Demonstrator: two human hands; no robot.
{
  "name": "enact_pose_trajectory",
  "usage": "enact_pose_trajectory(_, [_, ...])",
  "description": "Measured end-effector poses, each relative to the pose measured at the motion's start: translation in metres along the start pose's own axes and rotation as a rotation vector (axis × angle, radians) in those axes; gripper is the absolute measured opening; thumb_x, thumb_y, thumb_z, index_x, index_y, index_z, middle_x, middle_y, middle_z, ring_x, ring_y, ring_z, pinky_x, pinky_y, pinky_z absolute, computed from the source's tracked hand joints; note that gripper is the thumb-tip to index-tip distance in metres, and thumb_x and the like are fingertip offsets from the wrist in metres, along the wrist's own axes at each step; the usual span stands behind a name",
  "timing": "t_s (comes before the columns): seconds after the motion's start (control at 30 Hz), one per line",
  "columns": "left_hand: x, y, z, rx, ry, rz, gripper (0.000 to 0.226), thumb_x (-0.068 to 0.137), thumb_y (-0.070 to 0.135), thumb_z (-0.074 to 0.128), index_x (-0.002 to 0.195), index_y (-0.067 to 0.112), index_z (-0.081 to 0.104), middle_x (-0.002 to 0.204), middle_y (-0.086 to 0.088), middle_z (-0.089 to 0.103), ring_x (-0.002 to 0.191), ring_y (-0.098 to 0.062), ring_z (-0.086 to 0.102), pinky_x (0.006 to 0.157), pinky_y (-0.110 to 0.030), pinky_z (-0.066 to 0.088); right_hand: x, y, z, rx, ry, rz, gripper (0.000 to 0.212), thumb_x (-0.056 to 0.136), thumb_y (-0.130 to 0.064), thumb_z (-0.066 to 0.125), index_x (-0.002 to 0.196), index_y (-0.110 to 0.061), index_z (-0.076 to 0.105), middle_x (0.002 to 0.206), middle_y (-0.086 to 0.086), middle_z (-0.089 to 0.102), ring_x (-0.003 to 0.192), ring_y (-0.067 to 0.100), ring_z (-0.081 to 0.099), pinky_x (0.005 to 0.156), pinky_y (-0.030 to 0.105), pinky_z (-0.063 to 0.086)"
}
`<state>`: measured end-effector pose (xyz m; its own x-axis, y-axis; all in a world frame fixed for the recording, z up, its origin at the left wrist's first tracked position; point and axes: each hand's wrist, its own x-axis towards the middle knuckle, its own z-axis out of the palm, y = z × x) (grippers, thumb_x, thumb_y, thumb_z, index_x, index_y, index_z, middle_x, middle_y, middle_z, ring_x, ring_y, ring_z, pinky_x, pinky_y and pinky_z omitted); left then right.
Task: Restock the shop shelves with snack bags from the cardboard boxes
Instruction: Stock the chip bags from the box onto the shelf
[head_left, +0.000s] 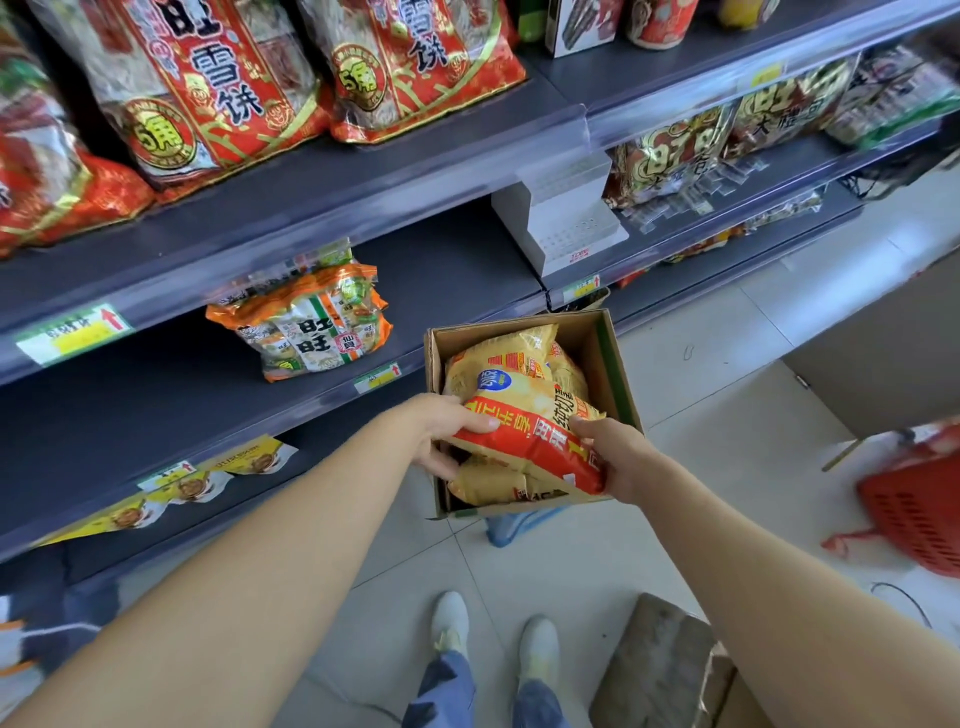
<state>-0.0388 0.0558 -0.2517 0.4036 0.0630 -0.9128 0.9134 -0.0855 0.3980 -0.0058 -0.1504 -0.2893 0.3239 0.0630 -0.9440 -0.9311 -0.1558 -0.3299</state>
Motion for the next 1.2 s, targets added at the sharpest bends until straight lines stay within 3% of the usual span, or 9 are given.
enact_pose_trajectory(0.17, [-0.008,0.006,0.006,-0.312,0.092,0.094,0.065,0.079,0.021,0.077,0.134,0.01,0.044,0.127,-0.018,0.057,0.104,-0.037,0.063,0.08,-0.043,0.053,-0.011,-0.005,0.004,0.033,-0.027,-0.017,0.042,0.09,-0.034,0.062,0.119,-0.011,0.042,0.101,0.014,0.069,0.085,0.023,0.071,0.049,0.03,0.053])
enact_pose_trajectory(0.33, [-0.009,0.004,0.015,-0.612,0.247,0.196,0.054,0.074,0.018,0.08,0.117,0.009,0.049,0.113,-0.014,0.063,0.101,-0.029,0.062,0.072,-0.044,0.054,-0.022,-0.012,0.006,0.01,-0.041,-0.104,0.034,0.092,-0.027,0.061,0.116,-0.014,0.041,0.102,0.01,0.066,0.093,0.023,0.065,0.084,0.046,0.053])
enact_pose_trajectory(0.43, [-0.012,0.006,0.022,-0.728,0.27,0.274,0.044,0.078,0.015,0.077,0.111,0.018,0.047,0.112,-0.009,0.062,0.103,-0.025,0.06,0.061,-0.039,0.051,-0.022,-0.016,0.009,0.027,-0.083,-0.11,0.024,0.093,-0.023,0.059,0.11,-0.014,0.045,0.101,0.009,0.068,0.093,0.022,0.064,0.088,0.047,0.049])
enact_pose_trajectory(0.53, [-0.015,0.011,0.029,-0.821,0.222,0.348,0.054,0.078,0.015,0.076,0.12,0.026,0.043,0.116,-0.004,0.061,0.106,-0.025,0.058,0.072,-0.046,0.048,-0.019,-0.016,0.02,0.037,-0.166,-0.103,0.016,0.095,-0.02,0.056,0.108,-0.014,0.048,0.1,0.01,0.068,0.093,0.022,0.064,0.099,0.051,0.043])
enact_pose_trajectory(0.63, [-0.011,0.01,0.031,-0.739,0.326,0.372,0.073,0.073,0.013,0.081,0.128,0.024,0.034,0.114,-0.002,0.06,0.099,-0.021,0.06,0.066,-0.035,0.046,-0.013,-0.012,0.03,0.002,-0.186,-0.108,0.017,0.094,-0.02,0.058,0.108,-0.013,0.051,0.101,0.008,0.066,0.1,0.022,0.061,0.103,0.05,0.04])
enact_pose_trajectory(0.77, [-0.004,0.002,0.018,-0.63,0.438,0.439,0.054,0.073,0.01,0.079,0.12,0.014,0.053,0.11,-0.005,0.067,0.098,-0.021,0.065,0.066,-0.028,0.047,-0.002,-0.011,0.028,-0.238,-0.216,-0.135,0.038,0.088,-0.03,0.066,0.12,-0.012,0.053,0.122,0.004,0.063,0.118,0.025,0.055,0.103,0.047,0.039])
enact_pose_trajectory(1.0, [-0.003,-0.007,0.006,-0.483,0.505,0.549,0.058,0.069,0.009,0.081,0.12,0.016,0.054,0.108,-0.002,0.068,0.097,-0.017,0.066,0.081,-0.036,0.054,0.026,-0.023,0.026,-0.329,-0.002,-0.315,0.038,0.081,-0.003,0.065,0.119,-0.003,0.06,0.123,0.018,0.063,0.113,0.033,0.061,0.094,0.04,0.052])
enact_pose_trajectory(1.1, [-0.01,-0.011,-0.002,-0.497,0.526,0.575,0.06,0.07,0.009,0.081,0.122,0.015,0.052,0.108,-0.002,0.067,0.095,-0.015,0.065,0.075,-0.031,0.053,0.031,-0.026,0.033,-0.339,0.111,-0.358,0.049,0.085,-0.007,0.062,0.132,-0.012,0.048,0.116,0.01,0.063,0.101,0.03,0.064,0.089,0.045,0.055])
enact_pose_trajectory(1.2, [-0.018,-0.016,-0.012,-0.512,0.539,0.597,0.057,0.072,0.008,0.079,0.122,0.014,0.052,0.106,0.0,0.067,0.093,-0.011,0.065,0.067,-0.024,0.049,0.034,-0.03,0.04,-0.389,0.129,-0.422,0.065,0.092,-0.005,0.052,0.145,-0.034,0.027,0.122,0.002,0.058,0.096,0.021,0.062,0.079,0.037,0.057])
